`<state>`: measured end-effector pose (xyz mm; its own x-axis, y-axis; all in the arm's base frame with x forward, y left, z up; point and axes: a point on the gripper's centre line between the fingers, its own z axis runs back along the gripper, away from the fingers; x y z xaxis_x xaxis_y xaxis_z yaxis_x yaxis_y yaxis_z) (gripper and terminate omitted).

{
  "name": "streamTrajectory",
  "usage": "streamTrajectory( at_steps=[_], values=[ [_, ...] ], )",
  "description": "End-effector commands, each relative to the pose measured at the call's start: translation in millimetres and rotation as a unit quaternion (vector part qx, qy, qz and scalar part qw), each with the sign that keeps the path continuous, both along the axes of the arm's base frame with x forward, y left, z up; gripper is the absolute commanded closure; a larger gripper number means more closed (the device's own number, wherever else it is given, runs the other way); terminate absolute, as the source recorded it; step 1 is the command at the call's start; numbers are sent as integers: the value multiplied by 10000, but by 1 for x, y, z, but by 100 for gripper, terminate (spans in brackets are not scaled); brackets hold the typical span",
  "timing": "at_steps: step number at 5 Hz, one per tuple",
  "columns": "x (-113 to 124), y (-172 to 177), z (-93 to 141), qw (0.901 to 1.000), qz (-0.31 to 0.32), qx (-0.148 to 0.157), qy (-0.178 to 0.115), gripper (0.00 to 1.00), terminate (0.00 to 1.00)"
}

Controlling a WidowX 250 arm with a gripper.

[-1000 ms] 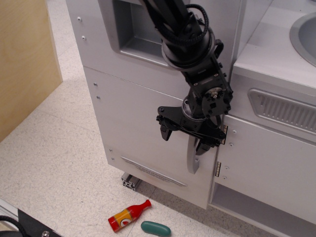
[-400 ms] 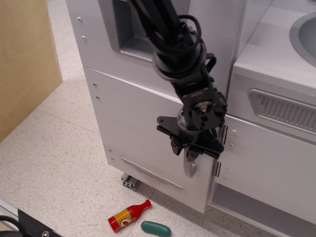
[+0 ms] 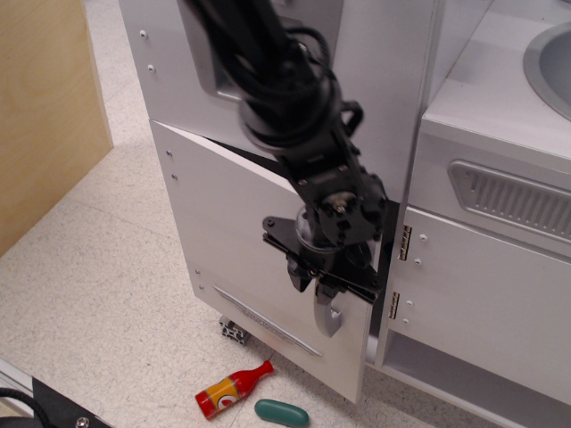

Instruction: Open low fridge

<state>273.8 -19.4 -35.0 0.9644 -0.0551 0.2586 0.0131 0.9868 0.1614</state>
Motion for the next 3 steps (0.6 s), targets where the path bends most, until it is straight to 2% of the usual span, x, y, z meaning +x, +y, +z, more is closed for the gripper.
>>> streamTrajectory(
  at_steps=[1, 2, 3],
  values=[
    [-20, 34, 57, 9999, -57, 0, -147, 0, 0],
    [-19, 35, 95, 9997, 139, -163, -79, 0, 0],
    [-5, 19, 117, 9986, -26, -514, -121, 0, 0]
  ],
)
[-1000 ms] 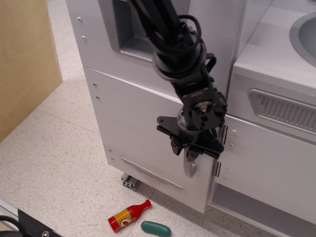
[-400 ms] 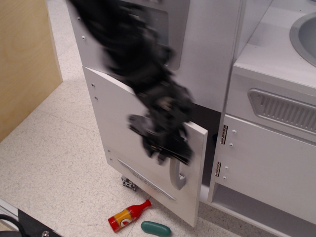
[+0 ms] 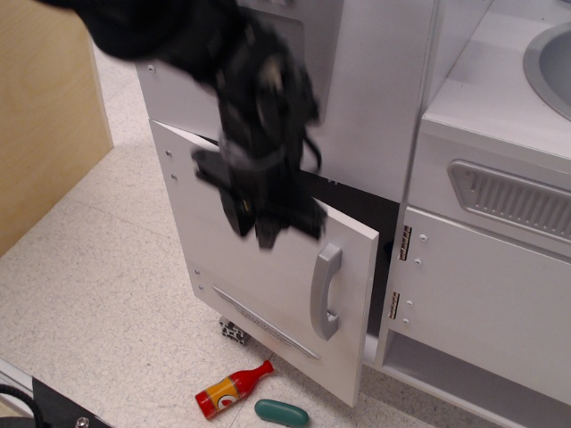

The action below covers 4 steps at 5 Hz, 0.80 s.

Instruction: Open low fridge

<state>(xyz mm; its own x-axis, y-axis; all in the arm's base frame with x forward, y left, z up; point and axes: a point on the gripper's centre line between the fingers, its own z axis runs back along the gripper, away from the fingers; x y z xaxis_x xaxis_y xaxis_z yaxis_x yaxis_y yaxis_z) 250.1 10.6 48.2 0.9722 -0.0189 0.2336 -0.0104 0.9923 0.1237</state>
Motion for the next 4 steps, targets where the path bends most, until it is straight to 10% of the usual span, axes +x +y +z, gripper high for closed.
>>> streamTrajectory(
  at_steps=[1, 4],
  values=[
    [34, -31, 34, 9976, -281, -453, -440, 0, 0],
    [68, -60, -1, 9927, -347, -430, -1069, 0, 0]
  ],
)
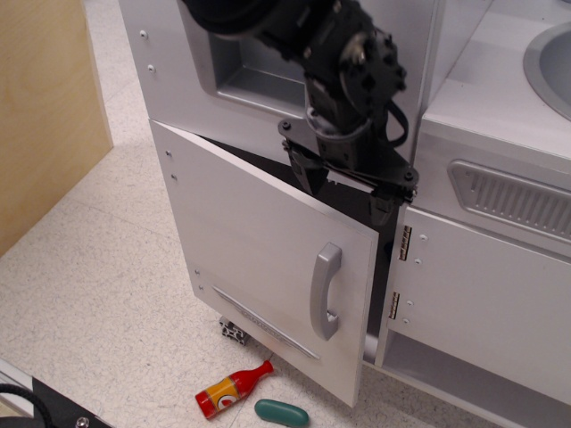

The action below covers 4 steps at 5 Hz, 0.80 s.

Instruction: Open low fridge

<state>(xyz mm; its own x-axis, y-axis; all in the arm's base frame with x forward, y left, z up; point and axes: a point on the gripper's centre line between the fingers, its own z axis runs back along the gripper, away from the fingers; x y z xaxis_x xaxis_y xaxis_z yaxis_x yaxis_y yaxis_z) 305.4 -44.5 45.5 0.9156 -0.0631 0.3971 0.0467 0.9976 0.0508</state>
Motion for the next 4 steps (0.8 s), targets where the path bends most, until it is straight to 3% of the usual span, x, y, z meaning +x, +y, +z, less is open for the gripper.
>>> streamTrajectory(
  at_steps=[1, 4],
  values=[
    [17, -8, -10, 9999, 69, 1, -96, 0, 0],
    [-23, 20, -37, 9984, -60, 361, 439, 0, 0]
  ],
)
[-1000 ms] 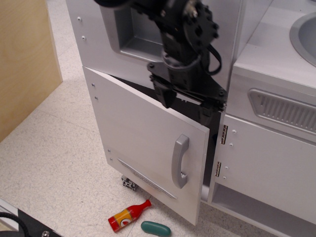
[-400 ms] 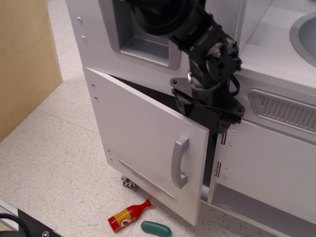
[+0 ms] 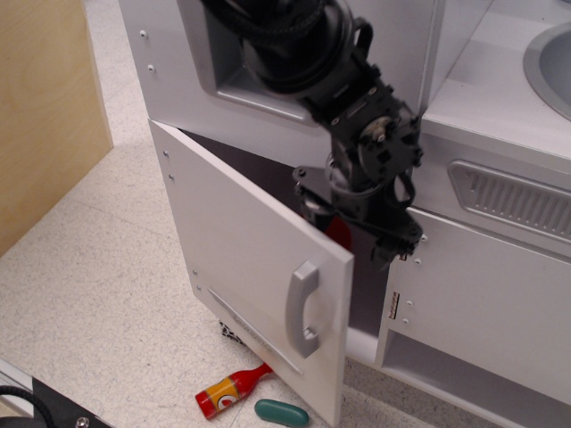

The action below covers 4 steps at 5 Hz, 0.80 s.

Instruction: Open low fridge

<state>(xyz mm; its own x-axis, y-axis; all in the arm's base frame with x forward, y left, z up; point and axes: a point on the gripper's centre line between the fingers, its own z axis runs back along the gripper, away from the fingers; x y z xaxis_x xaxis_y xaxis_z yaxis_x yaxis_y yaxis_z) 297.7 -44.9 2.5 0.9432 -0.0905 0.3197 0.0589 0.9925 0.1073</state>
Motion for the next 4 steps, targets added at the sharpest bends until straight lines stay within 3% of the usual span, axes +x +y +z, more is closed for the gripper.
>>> streamTrajectory(
  at_steps=[1, 3, 4],
  values=[
    [-28, 41, 2, 9991, 191, 226, 306, 0, 0],
    [-39, 90, -4, 9961, 440, 484, 586, 0, 0],
    [-43, 112, -5, 9961, 347, 633, 503, 0, 0]
  ],
)
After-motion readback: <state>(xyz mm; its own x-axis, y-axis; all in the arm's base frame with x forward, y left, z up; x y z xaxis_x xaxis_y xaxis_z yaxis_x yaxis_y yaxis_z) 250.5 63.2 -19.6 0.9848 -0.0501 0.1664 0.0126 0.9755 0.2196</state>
